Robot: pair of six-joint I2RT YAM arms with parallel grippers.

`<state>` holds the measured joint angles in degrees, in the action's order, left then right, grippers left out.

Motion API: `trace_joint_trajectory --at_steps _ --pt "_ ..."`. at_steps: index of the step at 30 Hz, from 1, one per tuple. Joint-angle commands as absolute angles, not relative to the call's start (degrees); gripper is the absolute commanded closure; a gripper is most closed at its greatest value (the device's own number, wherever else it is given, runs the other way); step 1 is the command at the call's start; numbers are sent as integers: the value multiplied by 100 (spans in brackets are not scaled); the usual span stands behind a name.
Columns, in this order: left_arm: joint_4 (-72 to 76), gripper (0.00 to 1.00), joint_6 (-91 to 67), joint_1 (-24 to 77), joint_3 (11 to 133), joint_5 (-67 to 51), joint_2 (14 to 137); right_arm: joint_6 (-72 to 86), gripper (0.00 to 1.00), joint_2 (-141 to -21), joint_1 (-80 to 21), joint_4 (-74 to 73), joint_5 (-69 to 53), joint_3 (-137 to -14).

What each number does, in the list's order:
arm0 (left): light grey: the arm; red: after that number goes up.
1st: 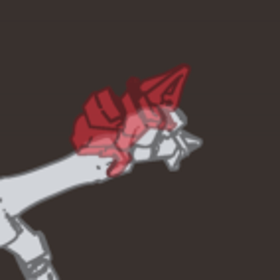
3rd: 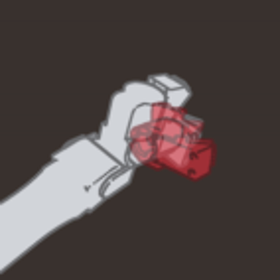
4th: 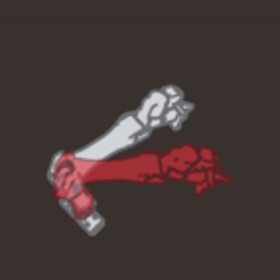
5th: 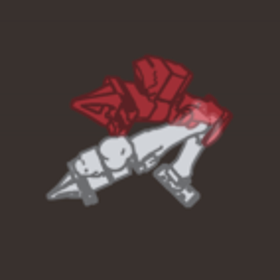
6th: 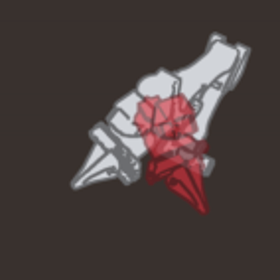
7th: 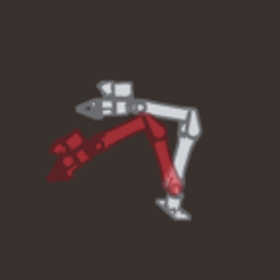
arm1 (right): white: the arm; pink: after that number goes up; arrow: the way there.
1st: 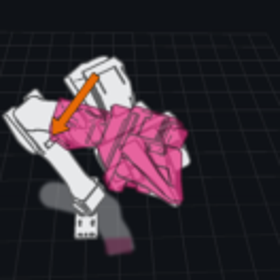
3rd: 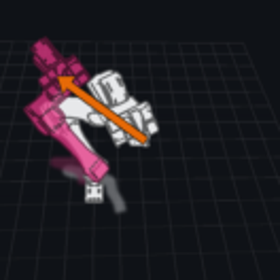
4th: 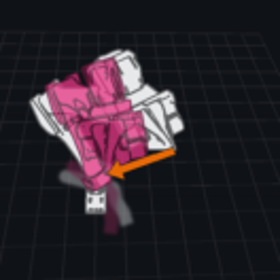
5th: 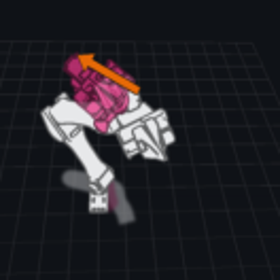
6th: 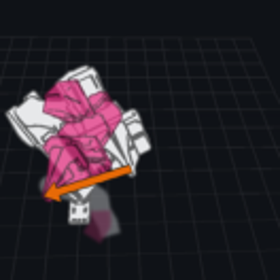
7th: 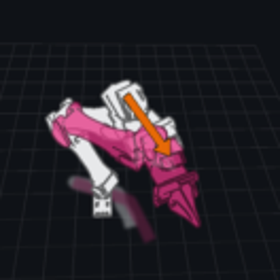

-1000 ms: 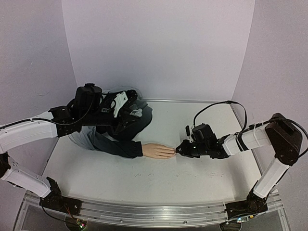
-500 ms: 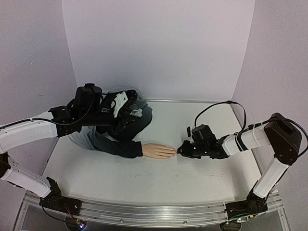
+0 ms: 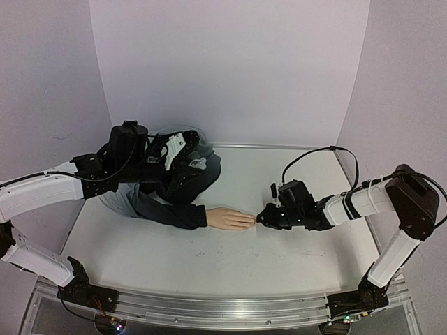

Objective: Paint the nails

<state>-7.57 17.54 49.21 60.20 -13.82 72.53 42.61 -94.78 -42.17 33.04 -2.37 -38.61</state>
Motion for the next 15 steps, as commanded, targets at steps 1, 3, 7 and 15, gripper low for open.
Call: trace_joint_trajectory --at_steps 1,3,7,15 --pt "-624 100 1711 4948 6265 -1441 7087 4216 100 -9434 -4248 3497 -353 -4034" --pt "-631 100 1705 4948 6260 -1433 7084 4225 100 -9447 -4248 3555 -397 -4047" --pt "-635 100 1716 4948 6265 -1433 7084 4227 100 -9500 -4246 3568 -412 -4037" --pt "-633 100 1715 4948 6258 -1432 7099 4227 100 -9601 -4253 3520 -294 -4033"
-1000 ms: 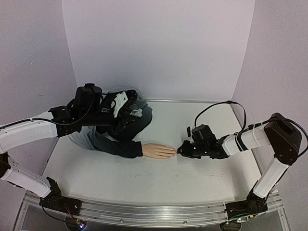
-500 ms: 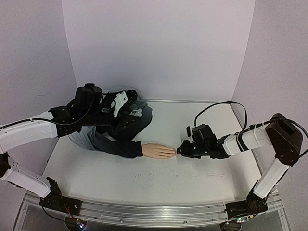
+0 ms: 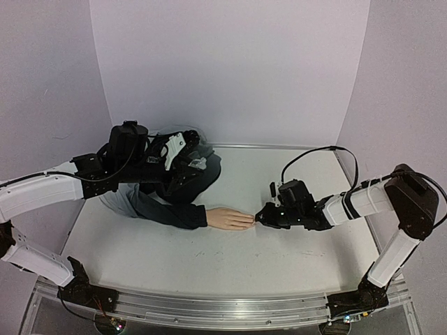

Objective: Paint the nails

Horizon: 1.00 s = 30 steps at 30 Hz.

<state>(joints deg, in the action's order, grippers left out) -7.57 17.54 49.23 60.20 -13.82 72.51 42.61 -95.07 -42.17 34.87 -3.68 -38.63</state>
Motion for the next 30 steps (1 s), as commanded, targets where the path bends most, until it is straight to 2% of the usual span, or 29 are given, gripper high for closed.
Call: trace_joint_trajectory --at_steps 1,18,30 --pt "-633 100 1718 4948 6266 -1428 7094 4228 100 -9606 -4248 3476 -262 -4042" --pt "-633 100 1696 4948 6284 -1462 7094 4344 100 -9435 -4245 2950 262 -4044" --pt "-633 100 1696 4948 6282 -1460 7097 4188 100 -9296 -4245 3394 -235 -3994"
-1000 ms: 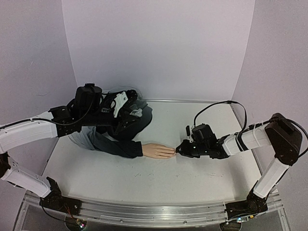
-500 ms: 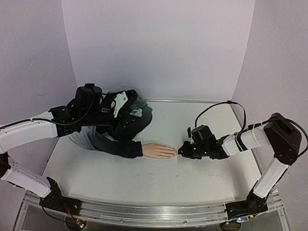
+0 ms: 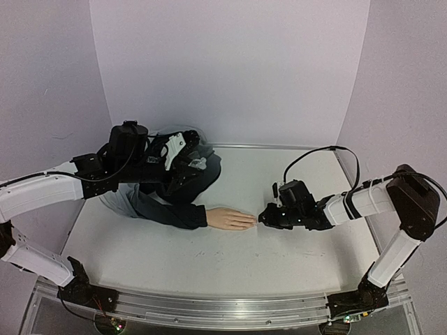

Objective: Paint the nails

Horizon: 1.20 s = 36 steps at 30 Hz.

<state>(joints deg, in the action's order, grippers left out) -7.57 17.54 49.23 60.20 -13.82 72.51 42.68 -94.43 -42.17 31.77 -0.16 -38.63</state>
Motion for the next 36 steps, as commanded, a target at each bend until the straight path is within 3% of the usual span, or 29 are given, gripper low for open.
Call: trace_joint_trajectory --at_steps 1,16,36 --pt "-633 100 1696 4948 6279 -1459 7093 4175 100 -9348 -4247 3415 -278 -4021" --pt "-640 100 1715 4953 6266 -1442 7078 4321 100 -9700 -4245 3566 -272 -4081" --pt "-642 100 1709 4948 6272 -1459 7067 4368 100 -9215 -4250 3135 52 -3999"
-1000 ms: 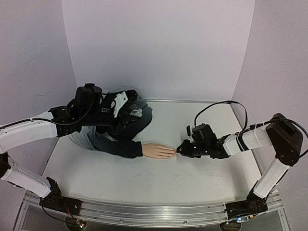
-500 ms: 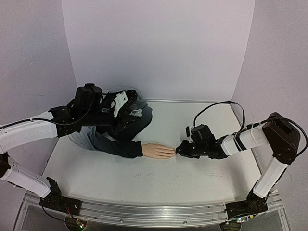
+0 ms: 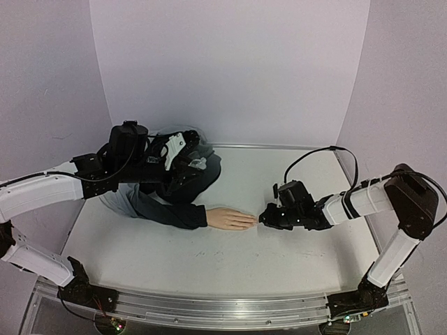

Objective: Paint the nails

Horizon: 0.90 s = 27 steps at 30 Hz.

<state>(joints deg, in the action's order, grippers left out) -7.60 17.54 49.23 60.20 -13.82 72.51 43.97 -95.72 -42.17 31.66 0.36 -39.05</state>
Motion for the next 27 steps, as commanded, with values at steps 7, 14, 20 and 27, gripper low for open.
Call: trace_joint_trajectory --at_steps 7,14,20,27 --pt "-642 100 1705 4948 6272 -1468 7071 4392 100 -9357 -4253 3463 -282 -3996" --pt "-642 100 1715 4957 6273 -1460 7058 4400 100 -9640 -4247 3525 -263 -4110" --pt "-647 100 1724 4957 6268 -1463 7057 4440 100 -9667 -4245 3481 -175 -4035" --pt "-649 100 1727 4958 6267 -1448 7087 4452 100 -9419 -4247 3178 137 -4021"
